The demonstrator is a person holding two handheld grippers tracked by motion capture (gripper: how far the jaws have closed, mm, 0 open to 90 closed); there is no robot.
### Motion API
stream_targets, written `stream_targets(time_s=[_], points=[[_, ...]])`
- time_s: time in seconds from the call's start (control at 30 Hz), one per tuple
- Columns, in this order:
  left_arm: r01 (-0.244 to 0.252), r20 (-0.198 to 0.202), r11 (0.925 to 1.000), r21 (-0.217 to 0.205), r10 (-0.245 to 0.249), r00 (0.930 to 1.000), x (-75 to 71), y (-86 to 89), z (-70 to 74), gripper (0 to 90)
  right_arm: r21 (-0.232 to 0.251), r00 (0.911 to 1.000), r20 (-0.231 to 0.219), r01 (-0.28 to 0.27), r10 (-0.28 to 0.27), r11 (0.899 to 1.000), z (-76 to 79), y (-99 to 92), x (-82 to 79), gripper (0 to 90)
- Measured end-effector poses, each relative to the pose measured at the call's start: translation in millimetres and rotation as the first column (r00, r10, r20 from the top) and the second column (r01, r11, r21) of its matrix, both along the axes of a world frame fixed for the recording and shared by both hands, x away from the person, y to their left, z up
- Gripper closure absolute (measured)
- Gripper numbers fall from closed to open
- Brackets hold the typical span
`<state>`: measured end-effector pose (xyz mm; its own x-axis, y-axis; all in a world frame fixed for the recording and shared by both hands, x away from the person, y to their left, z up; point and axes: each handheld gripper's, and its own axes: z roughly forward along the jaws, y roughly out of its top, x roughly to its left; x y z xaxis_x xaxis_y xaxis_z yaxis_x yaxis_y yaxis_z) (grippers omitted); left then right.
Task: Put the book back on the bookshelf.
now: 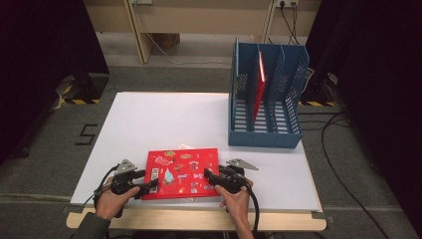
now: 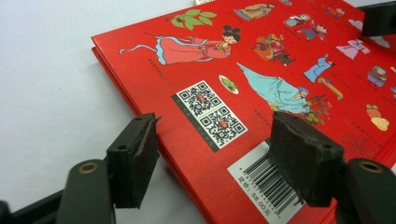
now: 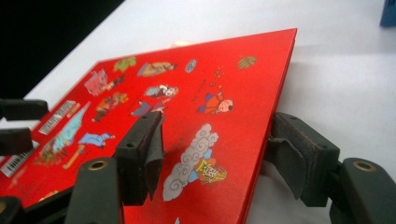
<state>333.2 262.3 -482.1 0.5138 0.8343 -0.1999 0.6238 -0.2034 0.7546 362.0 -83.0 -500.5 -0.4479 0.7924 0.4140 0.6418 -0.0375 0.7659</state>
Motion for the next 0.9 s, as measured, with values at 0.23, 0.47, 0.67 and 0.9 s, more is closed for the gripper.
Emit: stream_targets(time_s=[0.23, 0.47, 0.67, 0.9], points=[[-0.015, -0.035, 0.9984, -0.054, 0.013, 0.9993, 1.5, 2.9, -2.8, 31.4, 0.064, 0.9999, 0.012, -0.005, 0.004, 0.998, 18.9, -2.0, 6.7, 37.7], [-0.033, -0.052, 0.9967, -0.075, 0.029, 0.9982, 1.7, 3.2, -3.6, 30.8, 0.089, 0.9997, 0.022, -0.014, 0.012, 0.996, 36.5, 0.2, 9.8, 39.3], [-0.011, -0.041, 0.9827, -0.185, 0.003, 0.9991, -0.7, -2.6, -1.9, 37.7, 0.069, 0.9984, 0.044, -0.038, 0.035, 0.997, 50.9, 3.9, 11.5, 42.0], [0.046, 0.024, 0.9897, -0.135, -0.043, 0.9988, -5.0, -28.5, 5.9, 43.2, 0.096, 0.9970, 0.040, -0.070, 0.066, 0.993, 60.7, 4.8, 18.8, 49.4]])
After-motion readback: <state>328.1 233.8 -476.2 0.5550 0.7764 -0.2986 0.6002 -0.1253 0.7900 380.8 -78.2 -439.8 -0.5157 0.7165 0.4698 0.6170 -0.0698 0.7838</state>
